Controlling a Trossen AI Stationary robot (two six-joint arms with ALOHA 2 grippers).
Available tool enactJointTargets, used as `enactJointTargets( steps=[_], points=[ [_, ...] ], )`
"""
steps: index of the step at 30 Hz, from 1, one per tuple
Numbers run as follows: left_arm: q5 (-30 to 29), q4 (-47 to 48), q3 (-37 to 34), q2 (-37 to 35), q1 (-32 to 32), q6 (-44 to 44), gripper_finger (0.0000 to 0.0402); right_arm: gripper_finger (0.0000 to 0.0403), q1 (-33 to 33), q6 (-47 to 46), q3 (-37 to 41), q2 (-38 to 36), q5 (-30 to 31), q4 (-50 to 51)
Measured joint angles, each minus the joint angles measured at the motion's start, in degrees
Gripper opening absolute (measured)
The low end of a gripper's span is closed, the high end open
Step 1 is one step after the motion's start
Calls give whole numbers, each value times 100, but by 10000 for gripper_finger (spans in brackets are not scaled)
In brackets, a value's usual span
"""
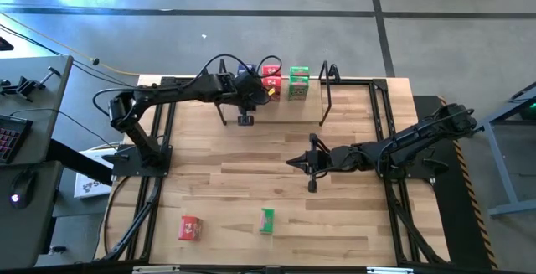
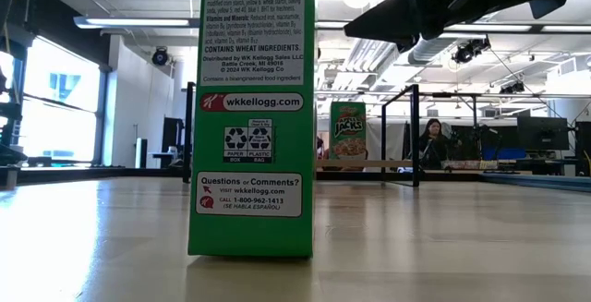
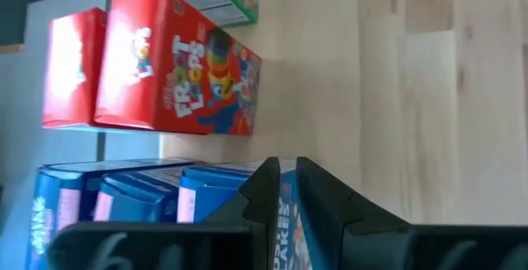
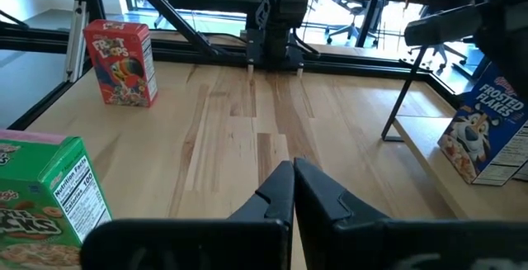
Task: Stack cereal on shelf
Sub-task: Put the center blue cereal box on the shelf aligned with the other blue cereal box
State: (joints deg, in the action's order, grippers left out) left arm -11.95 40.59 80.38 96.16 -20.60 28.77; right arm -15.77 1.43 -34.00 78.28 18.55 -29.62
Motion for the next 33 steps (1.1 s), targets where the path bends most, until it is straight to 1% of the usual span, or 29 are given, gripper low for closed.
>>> enactJointTargets(
  steps=[11,14,20,22,27,33],
  points=[
    [-252,178,0,0,9,-6,35,0,0,-9,-1,0,-12,4],
    [-246,218,0,-10,36,-54,35,0,0,-6,0,0,-35,4],
    [-143,-11,3,30,262,-83,35,0,0,-2,0,0,-35,4],
    [-249,-96,11,140,319,45,35,0,0,-2,0,0,-36,4],
    [-827,-139,7,416,380,308,35,0,-1,-8,-2,-1,-37,5],
    [-1004,-73,2,533,385,338,35,0,-1,-9,-2,0,-63,22]
  ],
)
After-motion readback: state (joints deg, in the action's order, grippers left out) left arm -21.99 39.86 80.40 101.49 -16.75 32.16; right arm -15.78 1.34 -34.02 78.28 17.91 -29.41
